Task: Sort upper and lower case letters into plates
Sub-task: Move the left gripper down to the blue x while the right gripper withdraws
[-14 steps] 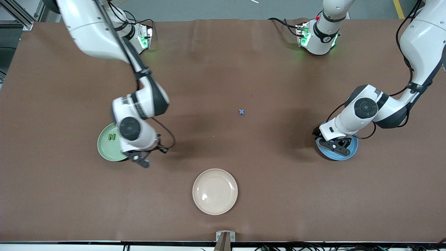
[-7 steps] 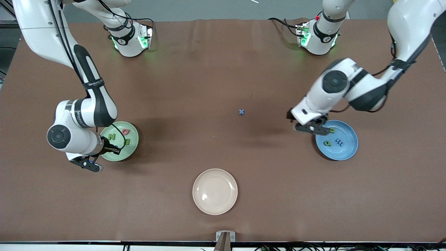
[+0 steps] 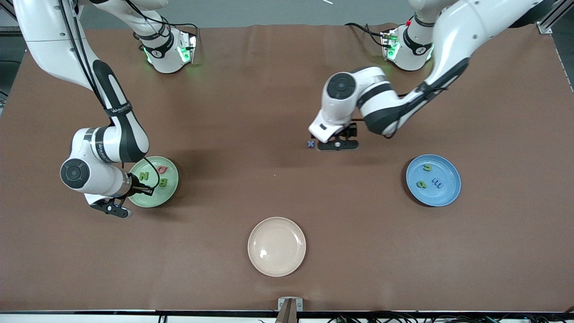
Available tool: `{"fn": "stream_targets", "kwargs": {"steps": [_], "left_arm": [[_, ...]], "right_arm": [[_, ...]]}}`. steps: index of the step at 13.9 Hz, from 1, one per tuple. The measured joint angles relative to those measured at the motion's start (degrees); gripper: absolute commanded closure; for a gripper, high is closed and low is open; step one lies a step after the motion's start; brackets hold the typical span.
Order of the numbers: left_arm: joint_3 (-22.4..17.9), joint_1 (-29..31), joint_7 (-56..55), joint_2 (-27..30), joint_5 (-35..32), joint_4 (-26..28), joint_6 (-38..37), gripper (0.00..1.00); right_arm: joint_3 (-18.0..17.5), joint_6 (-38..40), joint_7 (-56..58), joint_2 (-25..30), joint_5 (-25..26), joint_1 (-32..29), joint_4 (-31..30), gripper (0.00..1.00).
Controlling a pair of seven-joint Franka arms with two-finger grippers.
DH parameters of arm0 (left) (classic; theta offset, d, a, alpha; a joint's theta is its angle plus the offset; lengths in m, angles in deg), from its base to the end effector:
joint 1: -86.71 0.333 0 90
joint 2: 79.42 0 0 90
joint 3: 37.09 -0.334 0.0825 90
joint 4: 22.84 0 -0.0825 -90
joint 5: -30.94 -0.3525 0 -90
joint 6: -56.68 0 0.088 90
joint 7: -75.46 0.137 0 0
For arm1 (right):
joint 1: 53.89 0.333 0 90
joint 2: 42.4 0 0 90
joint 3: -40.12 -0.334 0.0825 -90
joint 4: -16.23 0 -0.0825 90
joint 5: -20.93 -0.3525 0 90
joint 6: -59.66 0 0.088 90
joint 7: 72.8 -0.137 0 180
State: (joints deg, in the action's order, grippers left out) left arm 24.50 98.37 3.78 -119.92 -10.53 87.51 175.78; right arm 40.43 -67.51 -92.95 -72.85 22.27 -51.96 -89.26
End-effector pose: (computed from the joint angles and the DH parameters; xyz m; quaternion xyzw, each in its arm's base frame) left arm 0.4420 -0.3836 0.2726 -0.9989 -0.0186 0.0260 0.0331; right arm 0.6107 0.0161 0.2344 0.9853 -0.1526 -0.0732 0.0244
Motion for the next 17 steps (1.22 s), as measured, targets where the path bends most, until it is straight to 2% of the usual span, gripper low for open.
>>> {"fn": "stream_targets", "kwargs": {"steps": [1, 2, 3, 5, 9, 17], "left_arm": [[-3.7, -5.4, -0.9, -0.3, 1.5, -2.7, 0.0, 0.00], [-7.1, -9.8, -1.2, -0.4, 2.7, -4.9, 0.2, 0.00], [-9.5, -12.9, -1.3, -0.7, 3.5, -6.4, 1.0, 0.00], [-12.0, -15.2, -1.4, -1.6, 3.9, -7.5, 4.1, 0.01], [-13.5, -15.0, -1.4, -4.1, 3.8, -7.1, 6.8, 0.03], [-15.4, -14.8, -1.4, -4.7, 3.8, -4.5, 10.0, 0.20]], "right_arm": [[0.0, 0.7, 0.5, 0.0, 0.0, -0.2, 0.0, 0.38], [0.0, 1.0, 0.9, 0.0, 0.0, -0.3, 0.0, 0.00], [0.0, 1.1, 1.2, 0.0, 0.0, -0.4, 0.0, 0.00], [0.0, 1.1, 1.5, 0.0, 0.0, -0.5, 0.0, 0.00], [0.0, 1.1, 1.6, 0.0, 0.0, -0.5, 0.0, 0.00], [-0.1, 1.1, 1.7, 0.0, 0.0, -0.5, 0.0, 0.00]]}}
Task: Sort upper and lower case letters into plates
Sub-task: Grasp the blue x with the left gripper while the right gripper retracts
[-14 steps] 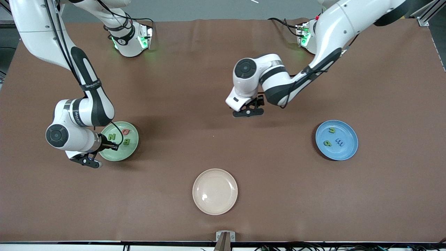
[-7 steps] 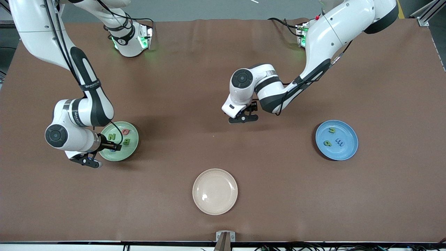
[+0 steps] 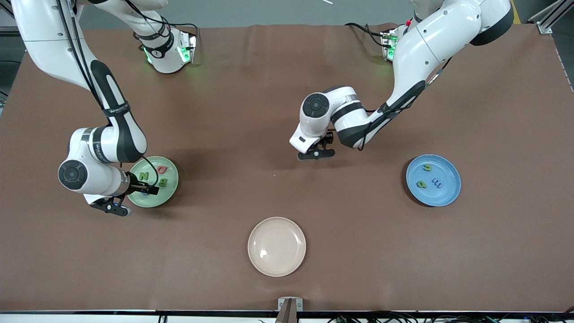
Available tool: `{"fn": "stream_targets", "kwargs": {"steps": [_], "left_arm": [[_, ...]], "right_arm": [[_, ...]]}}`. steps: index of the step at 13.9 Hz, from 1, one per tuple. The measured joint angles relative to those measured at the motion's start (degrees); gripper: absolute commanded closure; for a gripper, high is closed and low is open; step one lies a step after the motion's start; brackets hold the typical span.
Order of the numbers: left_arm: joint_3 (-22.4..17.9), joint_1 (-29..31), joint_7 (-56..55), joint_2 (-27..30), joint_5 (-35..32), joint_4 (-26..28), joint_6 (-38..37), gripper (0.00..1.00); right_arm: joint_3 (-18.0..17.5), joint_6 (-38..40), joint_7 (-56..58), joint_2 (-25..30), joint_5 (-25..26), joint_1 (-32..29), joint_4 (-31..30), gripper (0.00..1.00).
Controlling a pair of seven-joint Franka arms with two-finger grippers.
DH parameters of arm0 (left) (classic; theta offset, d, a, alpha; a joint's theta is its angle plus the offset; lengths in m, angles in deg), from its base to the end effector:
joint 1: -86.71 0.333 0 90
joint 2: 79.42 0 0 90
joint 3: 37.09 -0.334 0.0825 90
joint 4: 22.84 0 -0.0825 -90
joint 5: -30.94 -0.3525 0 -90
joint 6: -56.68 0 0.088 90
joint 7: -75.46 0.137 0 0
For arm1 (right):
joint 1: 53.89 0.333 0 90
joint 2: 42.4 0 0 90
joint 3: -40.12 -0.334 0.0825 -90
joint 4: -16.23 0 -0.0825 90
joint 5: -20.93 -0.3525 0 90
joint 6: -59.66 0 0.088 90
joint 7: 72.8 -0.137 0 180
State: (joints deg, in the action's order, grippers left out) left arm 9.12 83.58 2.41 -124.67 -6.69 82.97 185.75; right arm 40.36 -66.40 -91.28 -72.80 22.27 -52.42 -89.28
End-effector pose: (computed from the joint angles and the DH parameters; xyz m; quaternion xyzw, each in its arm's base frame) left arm 0.4448 -0.4235 0.1975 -0.9980 -0.0456 0.0429 0.0100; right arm 0.6079 0.0118 0.2335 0.9861 -0.1416 -0.0829 0.0245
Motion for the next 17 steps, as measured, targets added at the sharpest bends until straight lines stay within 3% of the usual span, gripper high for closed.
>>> {"fn": "stream_targets", "kwargs": {"steps": [3, 7, 11, 14, 17], "left_arm": [[-0.6, 0.0, 0.0, -0.2, 0.0, 0.5, 1.3, 0.22], [-0.7, 0.0, 0.0, -1.1, 0.0, 0.8, 2.7, 0.24], [-0.7, 0.0, 0.0, -1.7, 0.0, 0.9, 3.0, 0.24], [-0.7, 0.0, 0.0, -1.7, 0.0, 1.1, 3.0, 0.33], [-0.7, 0.0, 0.0, -1.7, 0.0, 1.2, 3.0, 0.42]], "right_arm": [[0.0, 0.0, 0.8, 0.1, 0.0, 0.0, 0.1, 0.00], [0.1, 1.4, 10.3, 1.1, 0.0, -1.2, 1.5, 0.00], [0.1, 18.5, 16.8, 5.0, 0.0, -3.6, 9.9, 0.00], [0.1, 35.5, 21.1, 7.6, 0.0, -6.3, 21.0, 0.00], [0.1, 42.5, 22.2, 8.1, 0.0, -7.5, 28.2, 0.00]]}}
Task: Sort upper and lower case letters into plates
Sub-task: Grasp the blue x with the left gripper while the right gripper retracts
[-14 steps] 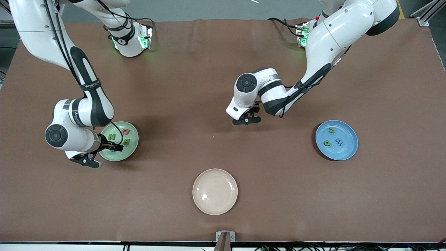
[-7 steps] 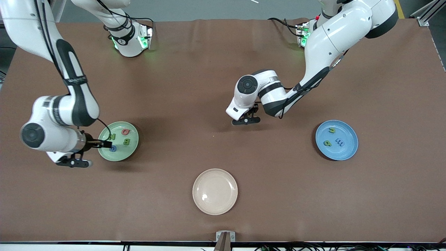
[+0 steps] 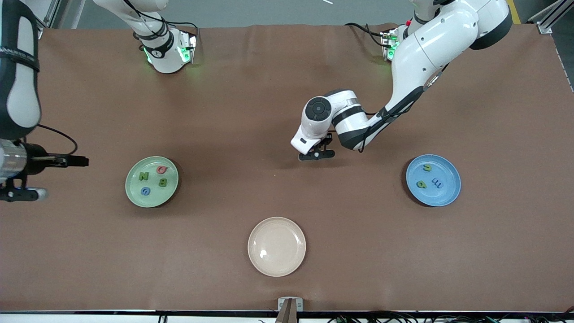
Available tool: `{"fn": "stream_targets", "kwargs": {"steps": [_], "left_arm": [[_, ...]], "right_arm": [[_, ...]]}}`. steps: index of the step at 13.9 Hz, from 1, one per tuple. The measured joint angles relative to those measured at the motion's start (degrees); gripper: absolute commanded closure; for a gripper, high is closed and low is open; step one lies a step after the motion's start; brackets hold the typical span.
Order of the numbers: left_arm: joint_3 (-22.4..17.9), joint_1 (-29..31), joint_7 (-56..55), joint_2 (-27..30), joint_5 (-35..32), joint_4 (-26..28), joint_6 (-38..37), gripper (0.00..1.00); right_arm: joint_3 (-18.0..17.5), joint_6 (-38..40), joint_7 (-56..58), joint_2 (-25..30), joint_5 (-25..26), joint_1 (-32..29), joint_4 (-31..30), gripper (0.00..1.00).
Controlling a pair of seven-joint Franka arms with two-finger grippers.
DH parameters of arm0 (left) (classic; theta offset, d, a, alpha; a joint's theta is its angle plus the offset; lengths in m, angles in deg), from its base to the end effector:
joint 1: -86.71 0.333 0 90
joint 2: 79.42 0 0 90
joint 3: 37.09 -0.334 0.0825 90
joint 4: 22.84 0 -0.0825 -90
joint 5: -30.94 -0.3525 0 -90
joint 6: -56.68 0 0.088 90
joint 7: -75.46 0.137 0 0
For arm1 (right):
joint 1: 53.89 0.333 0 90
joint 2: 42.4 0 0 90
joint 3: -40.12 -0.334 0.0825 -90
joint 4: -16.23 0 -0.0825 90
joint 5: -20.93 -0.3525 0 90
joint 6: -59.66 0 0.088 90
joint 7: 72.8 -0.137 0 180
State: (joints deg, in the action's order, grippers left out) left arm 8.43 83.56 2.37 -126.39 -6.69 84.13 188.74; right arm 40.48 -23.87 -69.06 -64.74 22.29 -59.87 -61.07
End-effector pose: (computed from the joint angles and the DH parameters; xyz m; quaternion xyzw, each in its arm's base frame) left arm 0.4388 -0.4232 0.1784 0.9974 0.0464 -0.0552 0.0030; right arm 0.6071 -0.0703 0.4769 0.9898 -0.0221 -0.1407 0.0007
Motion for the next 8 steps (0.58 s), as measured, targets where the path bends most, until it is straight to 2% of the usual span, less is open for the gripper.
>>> {"fn": "stream_targets", "kwargs": {"steps": [3, 8], "left_arm": [[0.0, 0.0, 0.0, -0.1, 0.0, 0.1, 0.0, 0.48], [0.0, 0.0, 0.0, -0.2, 0.0, 0.2, 0.3, 0.56]], "right_arm": [[0.0, 0.7, 0.0, -0.3, 0.0, 0.0, 3.0, 0.00], [-0.8, 1.8, 0.0, -0.3, -0.1, 0.0, 4.6, 0.00]]}}
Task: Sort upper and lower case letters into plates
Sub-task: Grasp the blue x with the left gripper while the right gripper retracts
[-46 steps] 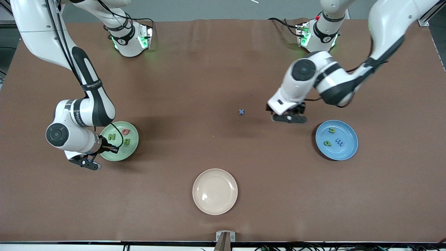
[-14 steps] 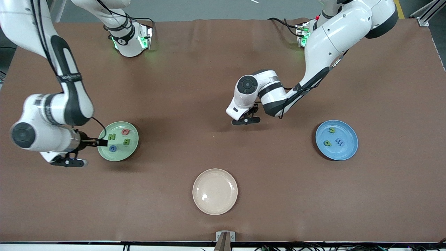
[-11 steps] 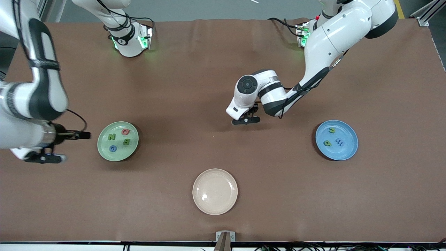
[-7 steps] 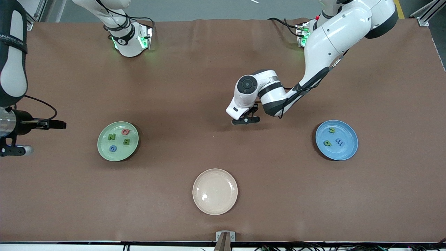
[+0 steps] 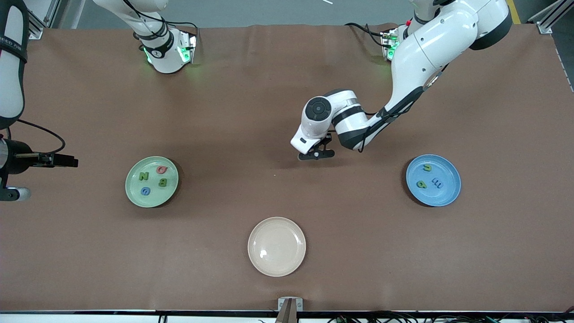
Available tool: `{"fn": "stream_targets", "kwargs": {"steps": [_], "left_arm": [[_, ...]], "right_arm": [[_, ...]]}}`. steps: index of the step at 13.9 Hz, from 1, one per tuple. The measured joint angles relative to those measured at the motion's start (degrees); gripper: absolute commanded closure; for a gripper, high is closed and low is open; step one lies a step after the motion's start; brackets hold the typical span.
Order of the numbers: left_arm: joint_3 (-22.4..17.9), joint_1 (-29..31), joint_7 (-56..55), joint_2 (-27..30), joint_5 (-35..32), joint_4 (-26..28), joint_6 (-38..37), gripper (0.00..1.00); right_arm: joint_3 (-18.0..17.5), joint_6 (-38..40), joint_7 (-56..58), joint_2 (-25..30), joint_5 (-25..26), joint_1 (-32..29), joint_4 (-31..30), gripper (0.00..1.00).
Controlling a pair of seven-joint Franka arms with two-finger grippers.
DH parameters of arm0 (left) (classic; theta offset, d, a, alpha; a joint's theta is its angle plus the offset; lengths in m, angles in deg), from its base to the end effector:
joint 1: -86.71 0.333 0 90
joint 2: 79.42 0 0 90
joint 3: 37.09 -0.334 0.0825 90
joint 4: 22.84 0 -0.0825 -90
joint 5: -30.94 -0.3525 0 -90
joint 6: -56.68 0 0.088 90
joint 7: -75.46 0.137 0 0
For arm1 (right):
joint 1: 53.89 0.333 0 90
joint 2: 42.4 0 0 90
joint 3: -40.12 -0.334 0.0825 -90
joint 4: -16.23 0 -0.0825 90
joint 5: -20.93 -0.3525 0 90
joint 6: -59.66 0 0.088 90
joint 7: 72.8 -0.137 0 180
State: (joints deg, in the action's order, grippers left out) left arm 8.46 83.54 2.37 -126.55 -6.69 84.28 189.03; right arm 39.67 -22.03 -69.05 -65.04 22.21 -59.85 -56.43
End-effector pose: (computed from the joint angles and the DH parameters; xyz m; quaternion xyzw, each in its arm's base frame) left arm 0.4373 -0.4240 0.1769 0.9973 0.0455 -0.0566 0.0046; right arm 0.6134 -0.0634 0.5053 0.9928 -0.0157 -0.1189 0.0000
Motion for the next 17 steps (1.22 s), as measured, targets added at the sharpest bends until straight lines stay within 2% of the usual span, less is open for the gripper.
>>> {"fn": "stream_targets", "kwargs": {"steps": [3, 7, 9, 14, 17], "left_arm": [[0.1, 0.0, 0.0, 0.0, 0.0, -0.1, 0.0, 0.67], [0.1, 0.0, 0.0, 0.0, 0.0, -0.1, 0.0, 0.75], [0.2, 0.0, 0.0, 0.0, 0.0, -0.1, 0.0, 0.76], [0.2, 0.0, -0.4, 0.0, 0.0, -0.1, 0.0, 0.87], [0.2, 0.2, -0.5, 0.1, 0.0, -0.2, 0.0, 0.88]], "right_arm": [[-0.2, 2.5, 0.0, 2.1, 0.0, 0.0, 0.9, 0.00], [-0.2, 5.2, 0.0, 5.7, -0.1, 0.0, -0.3, 0.00], [-0.3, 5.2, 0.0, 7.3, -0.1, 0.0, -1.9, 0.00], [-0.3, 4.7, 0.1, 9.8, -0.7, 1.0, -4.4, 0.00], [1.6, 0.9, 0.1, 13.2, -0.7, 3.5, -9.2, 0.00]]}}
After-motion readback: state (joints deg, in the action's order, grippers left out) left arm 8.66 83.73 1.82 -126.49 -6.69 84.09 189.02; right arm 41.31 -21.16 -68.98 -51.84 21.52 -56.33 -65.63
